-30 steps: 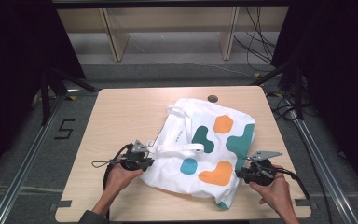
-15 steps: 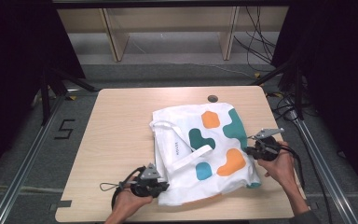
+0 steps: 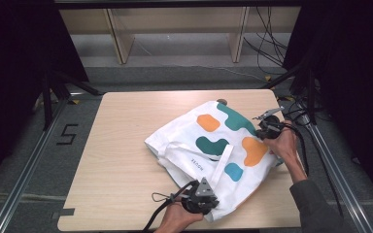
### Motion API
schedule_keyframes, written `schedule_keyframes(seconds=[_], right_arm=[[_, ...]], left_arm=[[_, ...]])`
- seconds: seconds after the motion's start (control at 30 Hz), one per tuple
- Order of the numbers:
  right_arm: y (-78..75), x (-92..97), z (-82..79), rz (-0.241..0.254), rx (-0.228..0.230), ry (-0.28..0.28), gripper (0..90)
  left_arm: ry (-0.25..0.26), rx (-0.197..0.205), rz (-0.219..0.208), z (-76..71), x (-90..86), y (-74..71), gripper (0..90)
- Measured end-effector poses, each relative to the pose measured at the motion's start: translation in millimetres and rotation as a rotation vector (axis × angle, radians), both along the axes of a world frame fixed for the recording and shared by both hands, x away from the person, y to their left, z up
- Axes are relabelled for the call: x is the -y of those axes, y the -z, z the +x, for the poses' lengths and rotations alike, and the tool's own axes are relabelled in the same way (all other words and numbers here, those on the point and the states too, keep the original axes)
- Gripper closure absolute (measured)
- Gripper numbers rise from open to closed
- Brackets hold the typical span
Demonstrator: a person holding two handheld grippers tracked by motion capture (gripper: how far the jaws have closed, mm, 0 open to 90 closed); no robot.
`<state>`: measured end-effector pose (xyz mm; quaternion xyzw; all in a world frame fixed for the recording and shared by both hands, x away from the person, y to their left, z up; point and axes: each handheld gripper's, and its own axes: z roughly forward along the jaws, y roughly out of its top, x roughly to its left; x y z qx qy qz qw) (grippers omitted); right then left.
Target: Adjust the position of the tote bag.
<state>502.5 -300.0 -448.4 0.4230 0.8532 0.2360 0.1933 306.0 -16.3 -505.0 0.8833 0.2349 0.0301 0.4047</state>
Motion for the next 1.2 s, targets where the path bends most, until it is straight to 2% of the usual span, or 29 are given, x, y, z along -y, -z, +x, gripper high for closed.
schedule_keyframes(seconds=[0.03,0.07,0.1,0.13,0.17,0.2,0.23,0.27,0.33,0.37,0.43,0.47,0.5,0.57,0.6,0.67,0.73,0.77,0.8,0.83,0.87,0.9,0.93,0.97,1.07,1.1,1.13,1.17,1.2], right_arm=[[-2.7,-0.5,-0.5,0.001,0.007,0.024,78.9],[-5.9,-0.7,-3.3,0.029,0.002,0.033,67.9],[-5.9,-0.7,-3.3,0.029,0.002,0.033,67.9],[-6.8,-1.1,-6.3,0.024,-0.002,0.03,64.1],[-9.9,-1.5,-16.7,0.015,0.028,0.016,61.1],[-9.9,-1.5,-16.7,0.015,0.028,0.016,61.1],[-12.5,-1.0,-23.5,0.029,0.034,0.014,60.1],[-18.0,-0.5,-39.1,0.054,0.05,0.017,56.1],[-19.9,-0.1,-45.0,0.052,0.062,0.013,54.4],[-23.1,0.3,-54.7,0.075,0.068,0.012,53.5],[-27.4,0.6,-69.4,0.133,0.075,-0.01,52.6],[-28.4,-1.5,-77.4,0.169,0.063,-0.01,51.8],[-30.1,-4.9,-87.6,0.191,0.036,-0.025,51.5],[-29.7,-9.5,-100.8,0.22,0.039,-0.048,50.5],[-28.7,-15.6,-113.9,0.227,0.02,-0.082,47.3],[-28.3,-17.5,-117.7,0.239,0.02,-0.091,46.6],[-25.5,-24.7,-127.1,0.268,0.01,-0.146,45.1],[-22.3,-32.7,-135.2,0.29,0.022,-0.155,44.2],[-22.3,-32.7,-135.2,0.29,0.022,-0.155,44.2],[-20.1,-42.4,-144.6,0.277,-0.003,-0.201,42.7],[-20.1,-42.4,-144.6,0.277,-0.003,-0.201,42.7],[-18.8,-50.4,-150.3,0.292,-0.021,-0.234,41.6],[-19.2,-54.2,-153.3,0.299,-0.043,-0.237,41.0],[-18.4,-59.4,-157.2,0.299,-0.056,-0.253,40.5],[-11.6,-73.3,-167.1,0.316,-0.049,-0.271,40.6],[-11.1,-76.0,-169.6,0.297,-0.07,-0.288,40.6],[-2.7,-88.0,-178.7,0.3,-0.064,-0.299,39.3],[-2.7,-88.0,-178.7,0.3,-0.064,-0.299,39.3],[5.0,-97.7,-185.6,0.286,-0.074,-0.333,38.6]], left_arm=[[0.008,0.01,0.006,-0.5,2.2,-0.1,82.0],[0.007,-0.004,-0.007,-2.4,0.4,-1.6,78.6],[0.007,-0.004,-0.007,-2.4,0.4,-1.6,76.4],[0.001,-0.027,-0.041,-3.3,-2.0,-2.4,76.4],[0.016,-0.034,-0.042,-3.6,-9.0,-6.6,67.2],[0.016,-0.034,-0.042,-3.6,-9.0,-6.6,58.5],[0.024,-0.045,-0.04,-4.1,-14.9,-10.6,58.5],[0.035,-0.085,-0.06,-3.4,-22.8,-15.3,41.5],[0.041,-0.089,-0.063,-2.7,-31.0,-20.0,37.5],[0.046,-0.054,-0.049,-2.8,-40.3,-24.2,36.5],[0.065,-0.051,-0.004,-1.7,-54.9,-30.0,33.7],[0.051,-0.073,-0.019,-0.9,-65.0,-32.8,32.3],[0.023,-0.054,-0.026,-0.1,-72.3,-35.4,31.9],[-0.04,-0.029,-0.038,6.2,-92.5,-41.0,30.1],[-0.096,-0.019,-0.03,10.8,-104.4,-43.8,28.8],[-0.142,0.036,0.023,18.2,-121.7,-47.3,28.6],[-0.192,0.1,0.086,25.5,-140.0,-47.7,28.5],[-0.257,0.083,0.08,30.7,-156.1,-44.0,28.4],[-0.257,0.083,0.08,30.7,-156.1,-44.0,28.3],[-0.302,0.089,0.098,34.7,-165.6,-40.6,27.8],[-0.306,0.106,0.128,37.5,-171.9,-39.3,27.8],[-0.369,0.087,0.142,41.9,-183.5,-32.3,26.9],[-0.387,0.072,0.14,44.0,-188.4,-29.5,26.9],[-0.395,0.074,0.154,46.1,-193.2,-28.3,26.9],[-0.43,0.06,0.143,47.9,-198.8,-25.1,26.9],[-0.438,0.05,0.134,48.7,-201.2,-24.2,26.8],[-0.439,0.049,0.139,49.0,-202.8,-24.6,26.8],[-0.438,0.051,0.141,49.5,-204.4,-24.9,26.8],[-0.452,0.052,0.132,49.3,-204.8,-24.2,26.7]])
